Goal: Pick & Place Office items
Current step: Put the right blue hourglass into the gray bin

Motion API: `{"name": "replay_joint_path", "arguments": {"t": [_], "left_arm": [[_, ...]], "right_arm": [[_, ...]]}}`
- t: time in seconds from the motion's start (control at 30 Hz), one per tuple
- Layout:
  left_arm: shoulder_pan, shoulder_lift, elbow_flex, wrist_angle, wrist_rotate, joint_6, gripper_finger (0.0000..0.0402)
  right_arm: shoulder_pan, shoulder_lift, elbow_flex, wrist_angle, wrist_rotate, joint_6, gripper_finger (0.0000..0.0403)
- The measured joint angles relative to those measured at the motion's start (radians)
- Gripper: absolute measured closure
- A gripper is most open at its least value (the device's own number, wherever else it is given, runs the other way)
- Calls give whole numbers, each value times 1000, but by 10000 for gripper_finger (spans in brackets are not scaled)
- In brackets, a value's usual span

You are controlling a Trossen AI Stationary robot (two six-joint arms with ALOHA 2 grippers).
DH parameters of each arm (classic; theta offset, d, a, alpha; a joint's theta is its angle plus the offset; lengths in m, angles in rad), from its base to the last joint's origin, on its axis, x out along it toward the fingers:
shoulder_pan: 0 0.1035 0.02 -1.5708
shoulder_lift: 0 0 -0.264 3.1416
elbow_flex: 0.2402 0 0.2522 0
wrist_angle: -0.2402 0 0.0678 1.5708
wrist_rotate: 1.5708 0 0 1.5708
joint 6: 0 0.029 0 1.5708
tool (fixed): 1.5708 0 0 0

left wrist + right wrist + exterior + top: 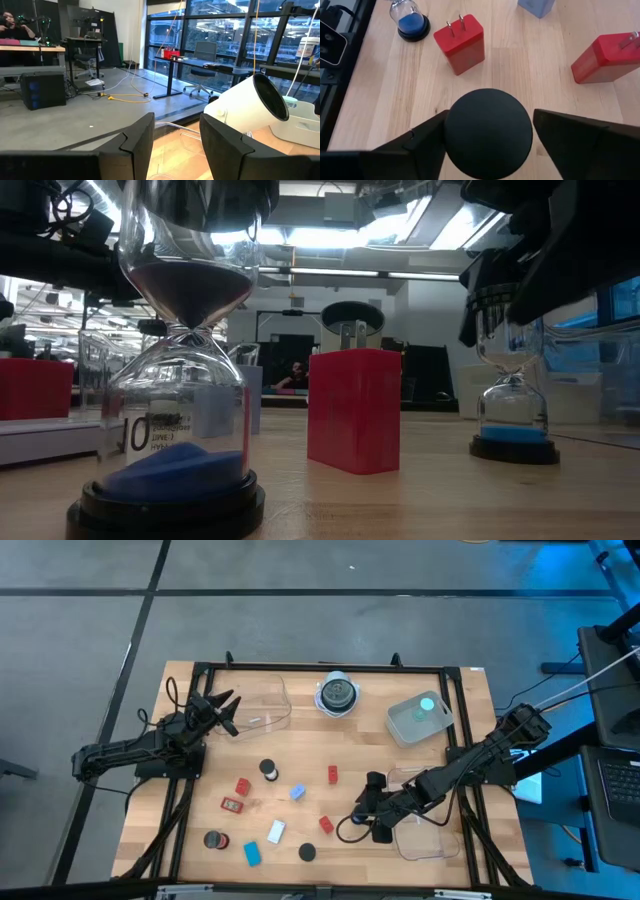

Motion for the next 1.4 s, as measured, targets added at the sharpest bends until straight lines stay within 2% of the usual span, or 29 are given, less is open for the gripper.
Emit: {"name": "replay_joint_path", "arguments": {"t": [0.23,0.47,0.63,0.87,1.03,1.2,1.4], "left_arm": [[0,0,0,0,0,0,247],[0,0,0,0,0,0,247],[0,0,0,0,0,0,247],[0,0,0,0,0,0,247],[0,0,0,0,0,0,247],[0,0,0,0,0,0,247],[0,0,0,0,0,0,247]], "right_arm": [[0,0,0,0,0,1,190],[-4,-3,4,-9,7,63,189],[-55,-32,113,-212,59,193,186],[-133,-97,296,-705,280,321,187],[-219,-212,309,-976,394,434,185],[-309,-375,256,-1075,486,507,184],[-399,-527,96,-1011,531,582,185]]}}
